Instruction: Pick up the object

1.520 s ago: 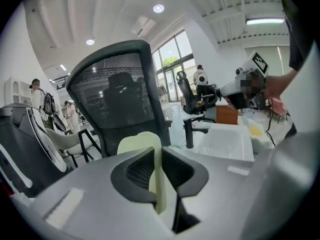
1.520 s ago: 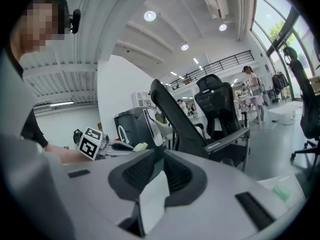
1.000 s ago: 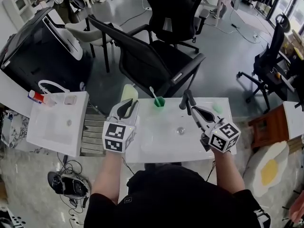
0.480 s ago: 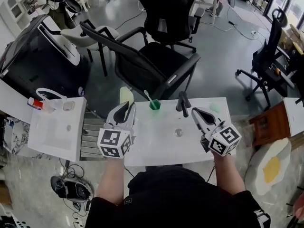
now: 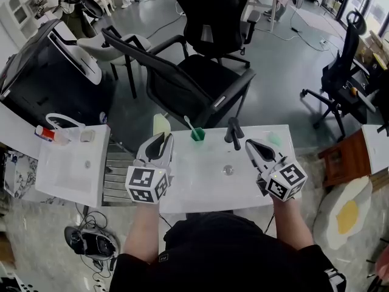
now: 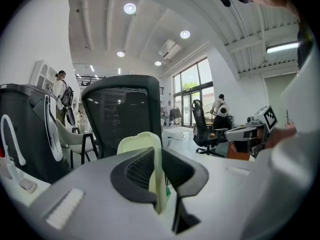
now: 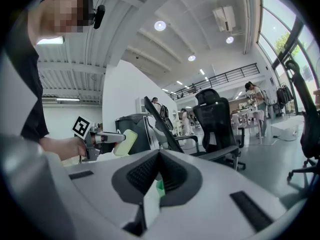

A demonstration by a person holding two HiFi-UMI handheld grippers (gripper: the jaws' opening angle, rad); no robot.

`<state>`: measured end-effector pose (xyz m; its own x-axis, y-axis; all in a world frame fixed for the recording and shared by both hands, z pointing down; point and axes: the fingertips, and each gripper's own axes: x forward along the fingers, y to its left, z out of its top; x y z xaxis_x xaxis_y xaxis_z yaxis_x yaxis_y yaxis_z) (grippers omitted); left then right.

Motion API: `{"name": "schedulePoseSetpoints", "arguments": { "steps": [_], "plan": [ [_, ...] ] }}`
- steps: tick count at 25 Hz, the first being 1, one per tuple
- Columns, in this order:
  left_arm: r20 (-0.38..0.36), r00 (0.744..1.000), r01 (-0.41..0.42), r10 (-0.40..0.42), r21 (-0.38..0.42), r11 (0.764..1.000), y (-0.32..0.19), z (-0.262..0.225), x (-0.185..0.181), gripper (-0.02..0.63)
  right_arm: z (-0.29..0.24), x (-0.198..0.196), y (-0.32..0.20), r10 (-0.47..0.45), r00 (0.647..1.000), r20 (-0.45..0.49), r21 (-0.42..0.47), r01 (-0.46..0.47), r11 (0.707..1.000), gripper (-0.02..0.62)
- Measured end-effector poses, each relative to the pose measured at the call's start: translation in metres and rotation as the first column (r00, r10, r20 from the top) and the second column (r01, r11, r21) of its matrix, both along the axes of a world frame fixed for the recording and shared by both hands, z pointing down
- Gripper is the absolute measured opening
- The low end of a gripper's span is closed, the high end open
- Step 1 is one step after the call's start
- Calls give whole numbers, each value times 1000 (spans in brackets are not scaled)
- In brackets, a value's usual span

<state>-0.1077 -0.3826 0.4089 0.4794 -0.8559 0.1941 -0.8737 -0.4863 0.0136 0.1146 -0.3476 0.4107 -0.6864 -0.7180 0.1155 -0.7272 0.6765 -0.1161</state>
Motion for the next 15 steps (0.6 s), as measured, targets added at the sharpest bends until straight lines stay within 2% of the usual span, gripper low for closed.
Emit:
{"name": "schedulePoseSetpoints", "arguments": {
  "steps": [15],
  "plan": [
    [5,1000,10,-10,-17,1000,3,4,-6,54,2,-5,-1,-12,1000,-5,-8,12,1000,11]
  ]
}}
